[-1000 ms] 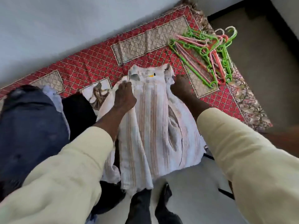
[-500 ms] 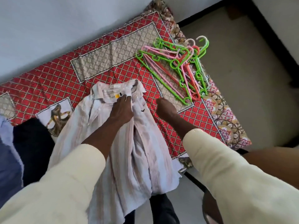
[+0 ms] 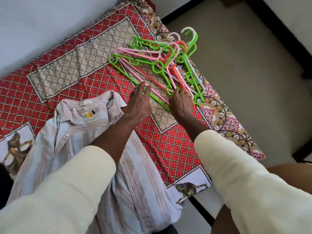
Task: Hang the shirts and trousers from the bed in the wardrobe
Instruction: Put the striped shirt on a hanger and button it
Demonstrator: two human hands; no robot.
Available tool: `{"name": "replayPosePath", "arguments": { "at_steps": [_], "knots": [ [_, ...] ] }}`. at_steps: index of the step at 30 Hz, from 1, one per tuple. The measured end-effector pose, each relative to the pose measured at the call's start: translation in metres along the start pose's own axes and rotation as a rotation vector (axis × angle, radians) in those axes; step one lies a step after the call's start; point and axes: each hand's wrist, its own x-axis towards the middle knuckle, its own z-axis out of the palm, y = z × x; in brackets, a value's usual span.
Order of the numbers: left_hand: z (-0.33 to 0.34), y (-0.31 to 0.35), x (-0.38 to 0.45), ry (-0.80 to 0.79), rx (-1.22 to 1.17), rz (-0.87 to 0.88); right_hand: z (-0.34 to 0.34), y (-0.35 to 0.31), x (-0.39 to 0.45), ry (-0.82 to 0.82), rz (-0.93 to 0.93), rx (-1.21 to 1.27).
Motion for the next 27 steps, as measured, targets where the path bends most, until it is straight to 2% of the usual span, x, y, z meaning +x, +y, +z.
{"name": "replayPosePath", "arguments": {
  "at_steps": [4, 7, 9, 15, 20, 22, 24, 27],
  "knots": [
    [0.003, 0.000, -0.008, 0.023, -0.050, -0.029, 0.006, 0.001, -0.001, -0.009, 0.035, 0.011],
    [0.000, -0.006, -0.019, 0.086, -0.087, -0.074, 0.007, -0.003, -0.008, 0.084, 0.081, 0.255],
    [-0.003, -0.012, -0.027, 0.118, -0.105, -0.099, 0.006, -0.008, -0.016, 0.071, 0.117, 0.424],
    [-0.028, -0.043, -0.062, 0.269, -0.142, -0.132, -0.018, -0.029, -0.043, 0.158, 0.220, 0.742],
    [-0.069, -0.077, -0.086, 0.646, -0.104, -0.215, -0.036, -0.062, -0.058, 0.127, 0.081, 0.587],
    [-0.083, -0.098, -0.103, 0.739, -0.014, -0.263, -0.035, -0.076, -0.066, 0.111, 0.052, 0.526],
    [-0.091, -0.125, -0.118, 0.691, 0.038, -0.290, -0.033, -0.092, -0.076, 0.069, -0.018, 0.457],
    [-0.091, -0.173, -0.144, 0.462, 0.082, -0.333, -0.022, -0.126, -0.100, -0.038, -0.182, 0.310]
  ]
}}
